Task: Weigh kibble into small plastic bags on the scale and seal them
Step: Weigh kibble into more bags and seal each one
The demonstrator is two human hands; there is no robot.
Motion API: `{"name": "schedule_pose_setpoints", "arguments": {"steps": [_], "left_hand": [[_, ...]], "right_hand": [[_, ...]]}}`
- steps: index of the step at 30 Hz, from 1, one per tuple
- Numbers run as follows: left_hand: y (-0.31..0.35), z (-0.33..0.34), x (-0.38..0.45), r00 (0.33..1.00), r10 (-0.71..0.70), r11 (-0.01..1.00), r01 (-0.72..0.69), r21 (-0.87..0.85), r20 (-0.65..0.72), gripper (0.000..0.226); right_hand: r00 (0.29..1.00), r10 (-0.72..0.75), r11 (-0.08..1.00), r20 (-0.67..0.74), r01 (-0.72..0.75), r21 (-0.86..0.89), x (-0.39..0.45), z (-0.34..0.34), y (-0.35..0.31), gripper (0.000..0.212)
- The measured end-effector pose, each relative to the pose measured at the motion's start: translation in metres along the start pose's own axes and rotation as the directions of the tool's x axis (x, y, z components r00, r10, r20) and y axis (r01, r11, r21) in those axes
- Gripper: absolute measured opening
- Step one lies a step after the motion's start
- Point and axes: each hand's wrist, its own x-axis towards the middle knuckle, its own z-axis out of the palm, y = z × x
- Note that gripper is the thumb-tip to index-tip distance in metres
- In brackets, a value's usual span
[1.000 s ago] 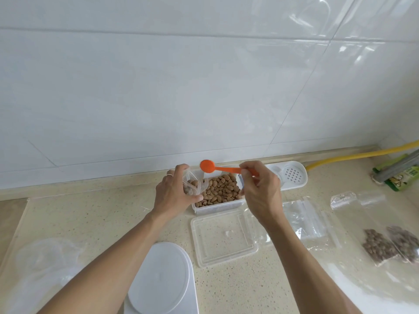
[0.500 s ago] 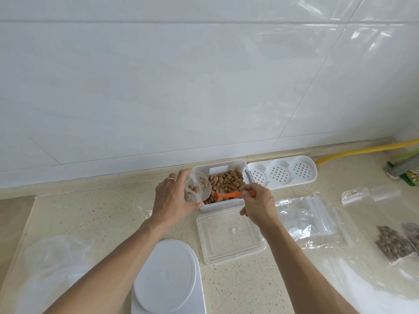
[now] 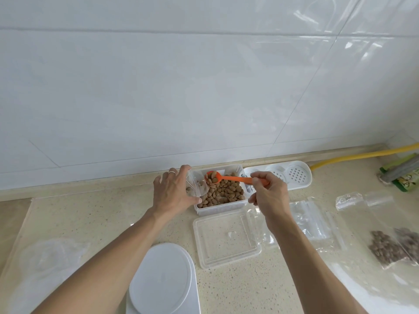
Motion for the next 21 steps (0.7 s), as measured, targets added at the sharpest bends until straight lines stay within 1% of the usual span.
{"name": "schedule_pose_setpoints", "arguments": {"steps": [2,3,5,7,8,11,14,16,18,21], "left_hand": [[0.005,-0.001,0.002,1.000,-0.004,0.999,0.005,-0.041,0.029,0.094],[0.007,-0.002,0.003,0.999,-0.012,0.996,0.016,-0.093,0.048,0.093],[0.008,-0.004,0.003,0.996,-0.033,0.977,0.049,-0.208,0.083,0.092],[0.005,-0.004,0.002,0.994,-0.041,0.949,0.069,-0.309,0.097,0.090],[0.003,-0.003,0.001,0.994,-0.042,0.934,0.074,-0.351,0.099,0.089],[0.000,-0.003,-0.002,0.994,-0.043,0.896,0.082,-0.437,0.097,0.089],[-0.001,0.000,-0.005,0.997,-0.041,0.854,0.072,-0.515,0.072,0.085],[-0.002,-0.001,-0.007,0.998,-0.039,0.834,0.064,-0.549,0.057,0.083],[-0.003,-0.002,-0.010,0.999,-0.036,0.808,0.051,-0.587,0.037,0.081],[-0.003,-0.008,-0.018,0.999,-0.043,0.758,0.015,-0.652,-0.028,0.080]], "right_hand": [[0.981,-0.159,0.981,0.111,0.169,-0.093,-0.007,0.004,-0.011,0.020],[0.950,-0.246,0.949,0.190,0.276,-0.152,-0.010,0.006,-0.014,0.020],[0.869,-0.377,0.848,0.321,0.463,-0.258,-0.014,0.011,-0.018,0.019],[0.814,-0.463,0.760,0.350,0.568,-0.316,-0.013,0.012,-0.019,0.018],[0.803,-0.492,0.743,0.337,0.589,-0.318,-0.013,0.011,-0.021,0.017],[0.802,-0.528,0.749,0.279,0.595,-0.293,-0.011,0.009,-0.024,0.015],[0.842,-0.511,0.803,0.173,0.540,-0.253,-0.012,0.009,-0.028,0.016],[0.886,-0.460,0.863,0.061,0.463,-0.202,-0.010,0.008,-0.028,0.017],[0.917,-0.398,0.902,-0.019,0.388,-0.191,-0.007,0.005,-0.024,0.017],[0.941,-0.333,0.926,-0.058,0.315,-0.206,-0.002,0.001,-0.009,0.019]]}}
